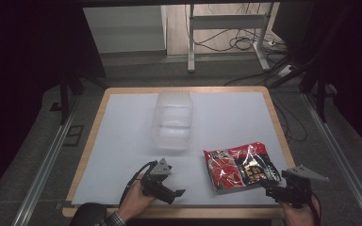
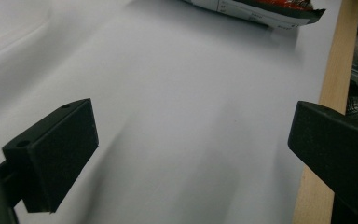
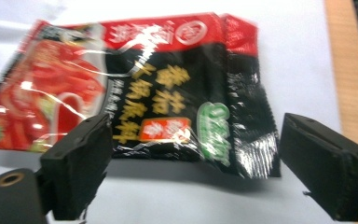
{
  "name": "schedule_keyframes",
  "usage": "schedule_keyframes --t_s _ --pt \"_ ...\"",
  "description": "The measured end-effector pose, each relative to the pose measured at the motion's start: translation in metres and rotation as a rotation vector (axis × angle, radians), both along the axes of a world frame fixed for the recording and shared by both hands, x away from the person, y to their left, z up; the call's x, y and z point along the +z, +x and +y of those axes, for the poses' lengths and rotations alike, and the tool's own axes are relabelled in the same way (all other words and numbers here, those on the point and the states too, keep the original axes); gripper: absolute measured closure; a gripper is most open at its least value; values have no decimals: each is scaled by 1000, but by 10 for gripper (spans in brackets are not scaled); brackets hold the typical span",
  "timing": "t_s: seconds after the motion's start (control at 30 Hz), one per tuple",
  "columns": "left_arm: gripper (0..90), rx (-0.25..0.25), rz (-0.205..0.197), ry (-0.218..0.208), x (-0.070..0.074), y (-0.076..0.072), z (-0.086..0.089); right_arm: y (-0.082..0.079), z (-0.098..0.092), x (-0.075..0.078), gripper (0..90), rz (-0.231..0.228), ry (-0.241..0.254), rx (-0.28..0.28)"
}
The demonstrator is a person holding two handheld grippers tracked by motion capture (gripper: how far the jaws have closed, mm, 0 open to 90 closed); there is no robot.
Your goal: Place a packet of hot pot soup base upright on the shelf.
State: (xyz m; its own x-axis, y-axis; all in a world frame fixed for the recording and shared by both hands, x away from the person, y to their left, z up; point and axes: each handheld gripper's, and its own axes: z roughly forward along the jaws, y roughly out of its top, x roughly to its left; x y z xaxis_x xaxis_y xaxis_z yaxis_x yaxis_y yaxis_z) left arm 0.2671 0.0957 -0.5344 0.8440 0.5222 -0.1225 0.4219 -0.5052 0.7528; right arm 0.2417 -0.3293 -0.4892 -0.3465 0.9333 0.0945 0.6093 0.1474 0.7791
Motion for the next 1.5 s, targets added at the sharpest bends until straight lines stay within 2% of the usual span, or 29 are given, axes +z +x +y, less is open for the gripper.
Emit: schedule_keyframes --t_s 0.07,0.1,0.13,0.2,0.3,0.4,0.67,0.9,1.0,1.37,1.5 --pt "13 -2 7 -10 0 1 0 0 1 0 75 -8 -4 11" --pt "13 -5 12 -19 0 1 1 2 2 -3 55 -2 -23 46" --pt "13 -6 10 -28 1 1 1 2 3 -4 49 2 -30 55" --pt "13 -6 9 -30 1 1 1 2 3 -5 47 6 -33 64" --pt "15 -7 10 -24 1 2 0 2 2 -5 37 -13 -32 81" --pt "25 -12 4 2 1 2 -2 2 0 -6 37 -9 -39 85" --pt "71 -21 15 6 0 3 -6 3 -2 -7 37 -6 -20 98" --pt "49 -31 20 -32 4 5 -13 3 -3 -7 37 -10 -19 100" --pt "39 -61 10 -50 8 6 -21 4 -4 -7 37 -14 -10 96" --pt "154 -83 4 -48 11 13 -31 3 -4 -6 38 -27 -4 93" --pt "237 -92 5 -69 14 19 -36 4 -4 -7 42 -18 -13 90"
